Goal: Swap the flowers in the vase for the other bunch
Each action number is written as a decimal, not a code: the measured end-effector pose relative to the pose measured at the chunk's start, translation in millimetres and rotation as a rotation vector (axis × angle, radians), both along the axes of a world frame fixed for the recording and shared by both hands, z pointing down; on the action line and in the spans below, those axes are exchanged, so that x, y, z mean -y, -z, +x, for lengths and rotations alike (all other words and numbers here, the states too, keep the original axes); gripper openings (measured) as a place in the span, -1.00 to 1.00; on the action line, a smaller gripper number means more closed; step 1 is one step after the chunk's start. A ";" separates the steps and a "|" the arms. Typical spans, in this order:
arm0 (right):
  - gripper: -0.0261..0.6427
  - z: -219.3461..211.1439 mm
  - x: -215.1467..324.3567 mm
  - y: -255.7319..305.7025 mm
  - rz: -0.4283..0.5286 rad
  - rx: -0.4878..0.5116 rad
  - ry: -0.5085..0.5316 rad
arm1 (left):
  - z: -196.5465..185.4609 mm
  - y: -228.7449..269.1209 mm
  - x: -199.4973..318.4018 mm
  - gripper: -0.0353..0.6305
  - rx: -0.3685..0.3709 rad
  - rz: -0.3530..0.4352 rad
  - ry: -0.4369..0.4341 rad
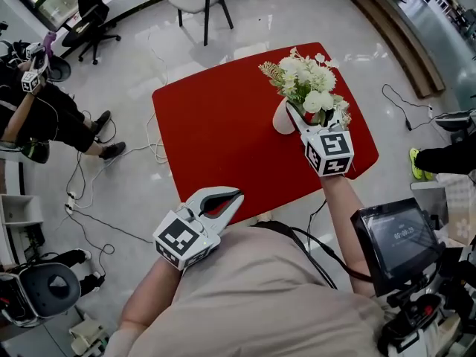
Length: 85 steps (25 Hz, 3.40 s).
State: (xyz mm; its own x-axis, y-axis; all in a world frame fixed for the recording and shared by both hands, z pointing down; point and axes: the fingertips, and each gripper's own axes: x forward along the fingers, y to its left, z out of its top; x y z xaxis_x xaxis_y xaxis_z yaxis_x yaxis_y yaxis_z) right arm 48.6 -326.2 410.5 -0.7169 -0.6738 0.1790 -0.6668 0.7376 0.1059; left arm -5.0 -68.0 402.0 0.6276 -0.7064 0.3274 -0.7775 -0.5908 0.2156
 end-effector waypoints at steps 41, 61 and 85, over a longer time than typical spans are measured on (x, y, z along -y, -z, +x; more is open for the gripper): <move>-0.23 37.5 -121.0 -36.5 -0.166 0.025 -0.226 | -36.5 -7.3 -78.2 -0.87 -0.030 0.008 -0.179; -0.85 -21.2 -262.1 -23.0 -0.177 0.001 -0.120 | -50.5 -17.6 -111.5 -0.87 -0.052 -0.006 -0.299; -0.88 -82.0 -310.5 -33.5 -0.146 -0.114 0.017 | -78.3 -27.7 -122.0 -0.87 -0.043 -0.016 -0.274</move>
